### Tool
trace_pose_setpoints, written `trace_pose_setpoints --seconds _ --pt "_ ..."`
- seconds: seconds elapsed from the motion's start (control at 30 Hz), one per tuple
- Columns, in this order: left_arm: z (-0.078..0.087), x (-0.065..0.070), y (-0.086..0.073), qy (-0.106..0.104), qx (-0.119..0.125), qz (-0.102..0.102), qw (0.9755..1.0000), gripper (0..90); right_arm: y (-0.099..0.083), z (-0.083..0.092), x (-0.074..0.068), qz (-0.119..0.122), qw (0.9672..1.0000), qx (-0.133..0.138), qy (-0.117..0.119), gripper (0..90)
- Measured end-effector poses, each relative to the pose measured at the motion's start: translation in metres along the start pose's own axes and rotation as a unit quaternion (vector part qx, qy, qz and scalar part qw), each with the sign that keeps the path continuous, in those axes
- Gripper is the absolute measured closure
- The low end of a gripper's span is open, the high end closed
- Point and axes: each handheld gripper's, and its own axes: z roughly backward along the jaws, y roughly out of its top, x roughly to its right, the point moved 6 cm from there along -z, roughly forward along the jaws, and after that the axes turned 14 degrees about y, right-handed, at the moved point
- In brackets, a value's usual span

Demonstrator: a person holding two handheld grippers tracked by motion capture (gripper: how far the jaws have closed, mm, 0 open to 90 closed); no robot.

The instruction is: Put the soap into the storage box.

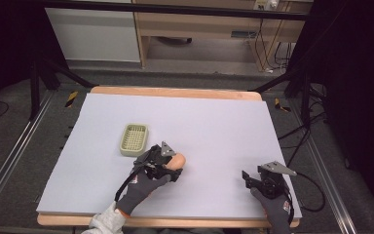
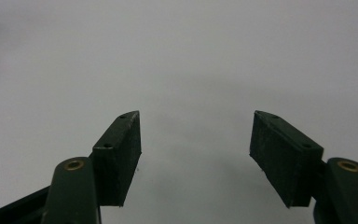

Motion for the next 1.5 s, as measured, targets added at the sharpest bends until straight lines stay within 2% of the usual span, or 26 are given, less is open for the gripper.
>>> trace_pose_setpoints --seconds 0.3,0.9,1.5 --pt "0.009 -0.011 0.003 0.001 0.009 0.011 0.9999 31.2 0.0 0.0 0.0 -0.002 1.0 0.0 0.0 33.7" --pt "0.023 -0.036 0.006 0.023 0.027 0.036 0.9987 31.3 0.0 0.0 0.0 -0.003 1.0 0.001 0.0 33.5" --pt "0.033 -0.068 0.007 0.047 0.042 0.074 0.9952 31.4 0.0 0.001 0.0 -0.006 1.0 0.002 0.001 33.4"
